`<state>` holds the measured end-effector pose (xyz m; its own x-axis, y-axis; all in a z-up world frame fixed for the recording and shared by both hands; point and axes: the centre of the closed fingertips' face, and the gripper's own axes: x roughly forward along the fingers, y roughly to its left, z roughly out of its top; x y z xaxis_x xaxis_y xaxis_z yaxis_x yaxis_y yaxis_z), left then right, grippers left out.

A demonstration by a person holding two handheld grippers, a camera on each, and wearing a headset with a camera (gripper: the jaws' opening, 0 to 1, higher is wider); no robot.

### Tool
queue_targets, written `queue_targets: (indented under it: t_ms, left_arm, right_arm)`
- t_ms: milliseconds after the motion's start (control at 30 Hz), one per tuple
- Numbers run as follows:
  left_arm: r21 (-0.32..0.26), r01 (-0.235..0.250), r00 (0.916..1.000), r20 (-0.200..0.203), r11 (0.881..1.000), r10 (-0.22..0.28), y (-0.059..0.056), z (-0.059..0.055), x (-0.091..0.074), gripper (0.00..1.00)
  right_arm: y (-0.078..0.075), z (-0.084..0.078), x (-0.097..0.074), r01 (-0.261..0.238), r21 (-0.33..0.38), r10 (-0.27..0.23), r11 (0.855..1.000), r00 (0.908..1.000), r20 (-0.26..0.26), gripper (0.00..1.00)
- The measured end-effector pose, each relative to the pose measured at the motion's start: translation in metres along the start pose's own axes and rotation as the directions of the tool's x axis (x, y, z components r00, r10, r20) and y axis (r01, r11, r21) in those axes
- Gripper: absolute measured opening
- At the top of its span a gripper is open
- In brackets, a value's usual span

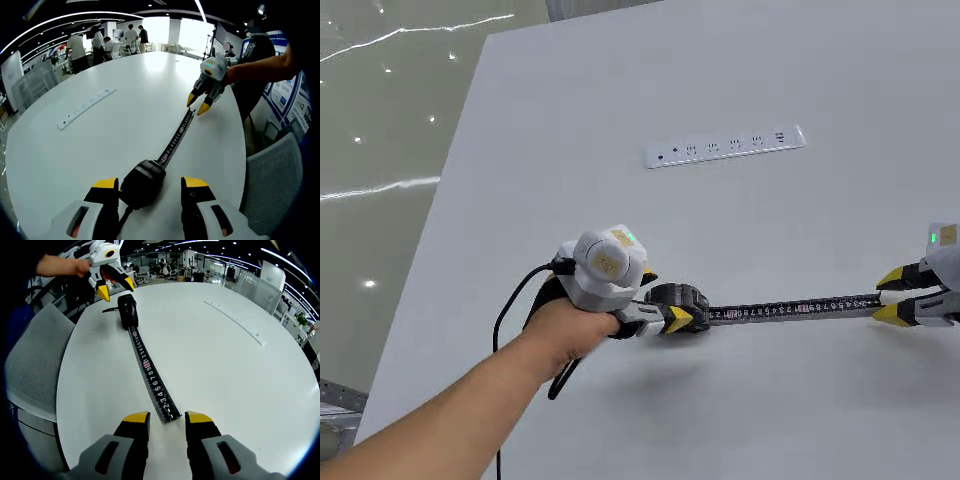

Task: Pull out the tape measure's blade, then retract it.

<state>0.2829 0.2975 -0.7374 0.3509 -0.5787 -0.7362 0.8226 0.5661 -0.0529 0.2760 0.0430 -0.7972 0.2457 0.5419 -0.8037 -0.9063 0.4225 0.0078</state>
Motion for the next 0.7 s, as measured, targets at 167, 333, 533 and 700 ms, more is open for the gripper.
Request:
queue_targets:
  t_ms: [167,333,533,700]
  left_arm:
    - [-0.04,-0.028,0.9995,0.013,0.999,0.029,-0.004,-0.003,-0.006,0.49]
    - [-0.099,-0.052,0.9981,0.028,0.994,0.055,-0.008,-0.007,-0.012,0.55]
    - [-0.139,-0.075,0.9965,0.024,0.987,0.079,-0.011,-0.017,-0.019,0.6]
    - [-0.167,-0.097,0.9947,0.017,0.981,0.101,-0.014,-0.027,-0.024,0.68]
  right_arm:
    - [0.006,0.004,-0.007,0.029,0.055,-0.031,0.998,0.9992,0.027,0.29]
    - [0.016,0.005,-0.014,0.053,0.126,-0.058,0.991,0.9978,0.033,0.4]
    - [0.026,0.014,-0.024,0.067,0.227,-0.087,0.972,0.9931,0.079,0.48]
    - [0.032,0.019,-0.033,0.092,0.254,-0.118,0.963,0.989,0.089,0.53]
